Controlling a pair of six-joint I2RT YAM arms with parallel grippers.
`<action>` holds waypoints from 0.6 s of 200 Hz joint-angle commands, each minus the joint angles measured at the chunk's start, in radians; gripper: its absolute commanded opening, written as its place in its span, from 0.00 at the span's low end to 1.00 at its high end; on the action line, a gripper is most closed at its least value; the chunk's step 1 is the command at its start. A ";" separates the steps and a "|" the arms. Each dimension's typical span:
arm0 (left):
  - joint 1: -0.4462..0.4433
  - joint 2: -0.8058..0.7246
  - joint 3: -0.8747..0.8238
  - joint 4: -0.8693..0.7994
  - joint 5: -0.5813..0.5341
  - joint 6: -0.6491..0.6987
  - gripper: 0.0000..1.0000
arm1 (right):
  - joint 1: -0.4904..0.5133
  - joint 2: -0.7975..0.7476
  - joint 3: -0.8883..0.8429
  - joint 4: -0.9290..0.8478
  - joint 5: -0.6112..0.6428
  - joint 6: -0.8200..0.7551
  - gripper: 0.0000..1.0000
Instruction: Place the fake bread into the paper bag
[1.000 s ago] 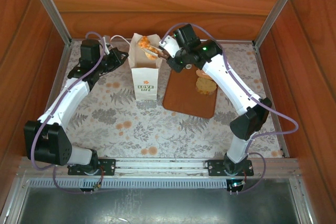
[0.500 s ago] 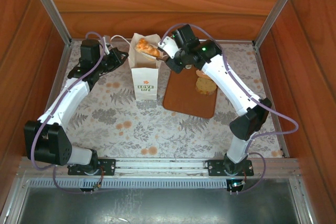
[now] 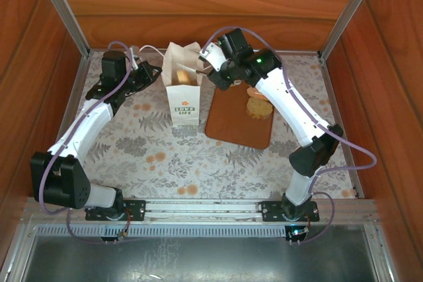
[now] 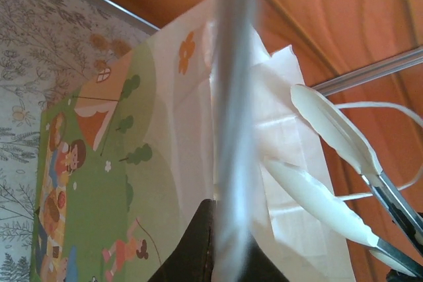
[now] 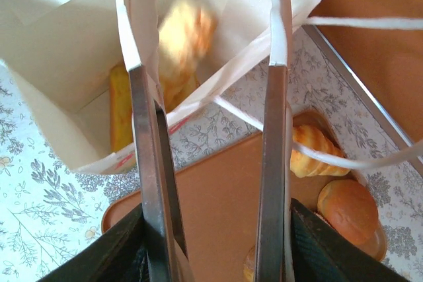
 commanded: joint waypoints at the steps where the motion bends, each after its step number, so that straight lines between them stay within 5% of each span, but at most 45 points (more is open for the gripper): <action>1: 0.007 -0.020 -0.016 0.008 0.012 -0.007 0.08 | 0.012 -0.016 0.042 0.004 0.002 0.023 0.52; 22: 0.007 -0.023 -0.018 0.019 0.031 -0.022 0.09 | 0.012 -0.039 0.043 0.027 -0.019 0.040 0.51; 81: 0.007 -0.083 -0.022 0.005 0.040 -0.026 0.38 | 0.012 -0.177 0.020 0.123 -0.065 0.120 0.49; 120: 0.007 -0.170 -0.047 -0.040 -0.003 -0.003 0.55 | 0.012 -0.264 -0.021 0.147 0.027 0.125 0.47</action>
